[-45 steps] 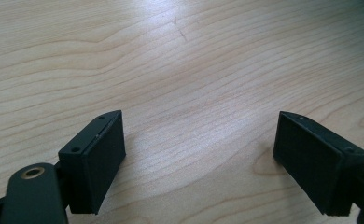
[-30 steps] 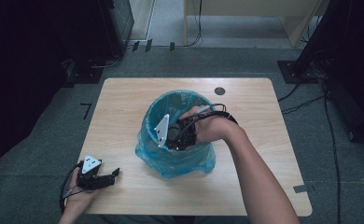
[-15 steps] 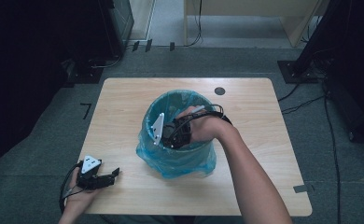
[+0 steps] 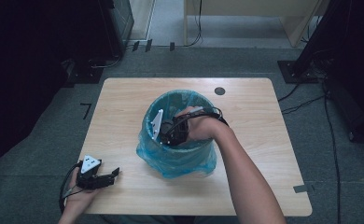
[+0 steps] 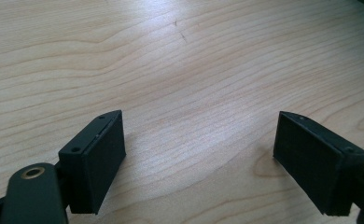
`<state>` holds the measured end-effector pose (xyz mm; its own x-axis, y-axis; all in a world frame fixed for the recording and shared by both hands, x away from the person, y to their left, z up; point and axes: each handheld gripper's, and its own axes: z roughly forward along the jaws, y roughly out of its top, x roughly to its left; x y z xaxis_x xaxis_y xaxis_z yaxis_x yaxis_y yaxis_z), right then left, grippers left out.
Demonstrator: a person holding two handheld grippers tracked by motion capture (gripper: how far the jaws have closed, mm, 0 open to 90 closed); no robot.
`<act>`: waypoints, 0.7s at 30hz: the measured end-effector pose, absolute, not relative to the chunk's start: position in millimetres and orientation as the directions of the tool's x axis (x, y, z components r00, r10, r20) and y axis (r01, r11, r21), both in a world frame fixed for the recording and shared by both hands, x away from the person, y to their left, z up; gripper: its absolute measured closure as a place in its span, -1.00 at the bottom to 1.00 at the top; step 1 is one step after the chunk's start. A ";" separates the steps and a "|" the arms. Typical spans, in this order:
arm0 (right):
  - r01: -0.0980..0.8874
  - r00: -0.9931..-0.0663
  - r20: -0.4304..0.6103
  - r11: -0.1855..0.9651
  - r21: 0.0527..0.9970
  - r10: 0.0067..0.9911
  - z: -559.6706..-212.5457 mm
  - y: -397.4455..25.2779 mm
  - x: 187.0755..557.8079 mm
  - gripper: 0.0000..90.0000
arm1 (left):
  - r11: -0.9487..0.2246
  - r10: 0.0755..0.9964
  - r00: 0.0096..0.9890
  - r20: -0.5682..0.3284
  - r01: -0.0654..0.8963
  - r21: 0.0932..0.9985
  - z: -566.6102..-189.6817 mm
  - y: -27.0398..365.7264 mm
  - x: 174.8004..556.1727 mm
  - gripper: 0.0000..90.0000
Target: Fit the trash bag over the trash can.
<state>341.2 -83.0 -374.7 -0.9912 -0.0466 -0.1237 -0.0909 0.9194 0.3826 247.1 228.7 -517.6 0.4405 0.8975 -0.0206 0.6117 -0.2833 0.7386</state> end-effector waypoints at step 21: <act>-0.126 -0.989 -0.125 0.904 0.409 -0.082 -361.2 -91.6 332.4 1.00 | -0.282 0.899 0.437 -0.019 0.613 0.738 -517.5 228.6 247.3 -0.64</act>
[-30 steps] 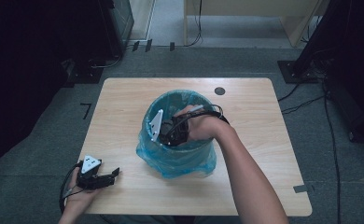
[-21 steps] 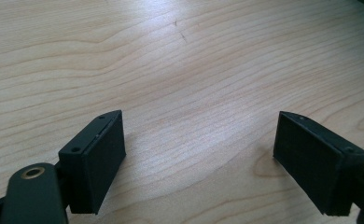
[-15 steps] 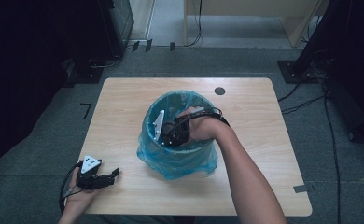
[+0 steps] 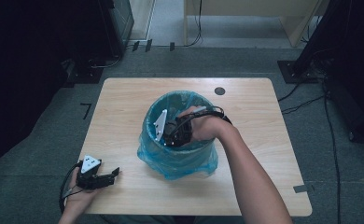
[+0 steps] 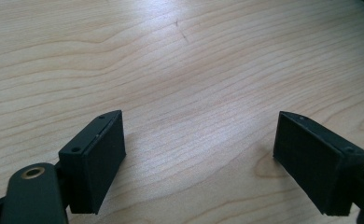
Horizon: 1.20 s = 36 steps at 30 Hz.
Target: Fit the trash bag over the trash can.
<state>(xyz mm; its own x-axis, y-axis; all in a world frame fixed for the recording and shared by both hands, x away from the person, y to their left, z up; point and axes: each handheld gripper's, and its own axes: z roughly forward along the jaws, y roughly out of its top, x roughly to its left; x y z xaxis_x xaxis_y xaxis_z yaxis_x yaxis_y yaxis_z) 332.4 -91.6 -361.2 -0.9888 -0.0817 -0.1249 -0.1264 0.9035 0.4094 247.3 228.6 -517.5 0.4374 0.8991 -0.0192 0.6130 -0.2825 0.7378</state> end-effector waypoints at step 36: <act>-0.221 -0.975 -0.173 0.738 0.638 -0.142 -307.9 -163.6 264.9 1.00 | -0.288 0.899 0.438 -0.012 0.612 0.737 -517.6 227.9 247.2 -0.64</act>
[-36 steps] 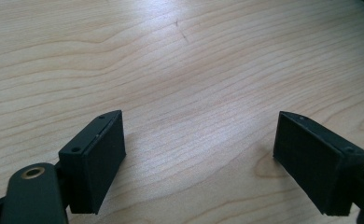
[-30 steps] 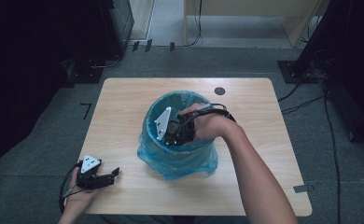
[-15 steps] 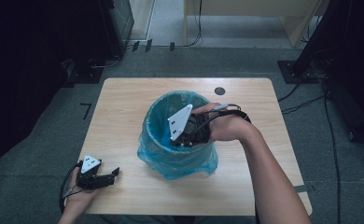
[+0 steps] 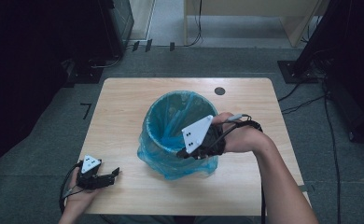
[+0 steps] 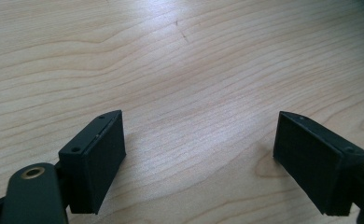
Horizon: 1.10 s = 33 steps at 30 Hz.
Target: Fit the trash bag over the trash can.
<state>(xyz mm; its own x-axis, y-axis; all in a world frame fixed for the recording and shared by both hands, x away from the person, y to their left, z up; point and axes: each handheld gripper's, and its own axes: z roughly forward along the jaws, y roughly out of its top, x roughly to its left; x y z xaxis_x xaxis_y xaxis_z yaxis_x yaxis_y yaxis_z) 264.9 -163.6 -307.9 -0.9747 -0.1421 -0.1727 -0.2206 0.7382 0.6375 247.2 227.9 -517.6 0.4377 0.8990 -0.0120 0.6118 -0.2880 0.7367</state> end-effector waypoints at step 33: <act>0.146 -0.934 -0.095 0.612 0.777 0.343 -377.9 -215.6 199.9 -1.00 | -0.294 0.900 0.435 -0.002 0.611 0.735 -517.8 226.7 246.9 -0.64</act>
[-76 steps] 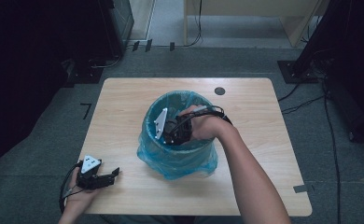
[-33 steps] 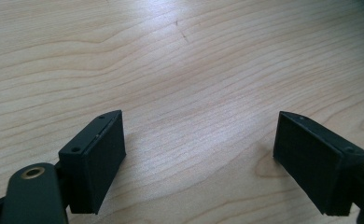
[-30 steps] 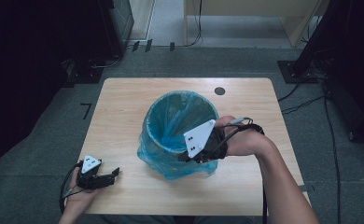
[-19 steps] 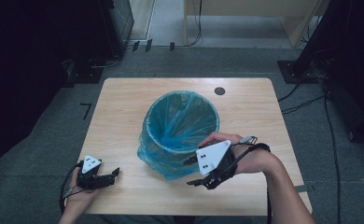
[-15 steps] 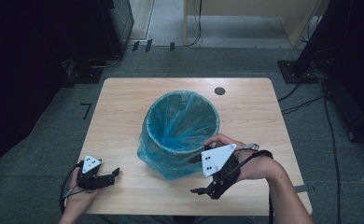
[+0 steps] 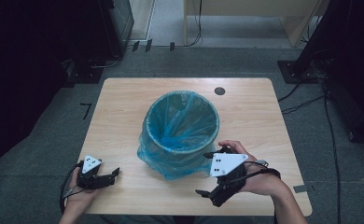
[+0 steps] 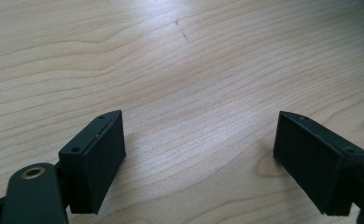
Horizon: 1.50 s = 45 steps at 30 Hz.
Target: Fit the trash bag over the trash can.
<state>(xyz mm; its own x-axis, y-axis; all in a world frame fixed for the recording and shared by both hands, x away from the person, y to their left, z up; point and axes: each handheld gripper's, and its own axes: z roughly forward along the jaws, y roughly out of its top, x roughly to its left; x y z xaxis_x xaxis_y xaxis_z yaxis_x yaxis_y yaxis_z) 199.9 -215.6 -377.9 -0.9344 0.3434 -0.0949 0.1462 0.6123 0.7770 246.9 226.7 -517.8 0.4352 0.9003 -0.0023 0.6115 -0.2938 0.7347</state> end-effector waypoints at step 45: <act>0.515 -0.458 -0.016 0.280 0.810 0.889 -455.8 -325.7 241.7 -1.00 | -0.291 0.903 0.431 -0.002 0.613 0.734 -517.7 227.1 247.1 -0.64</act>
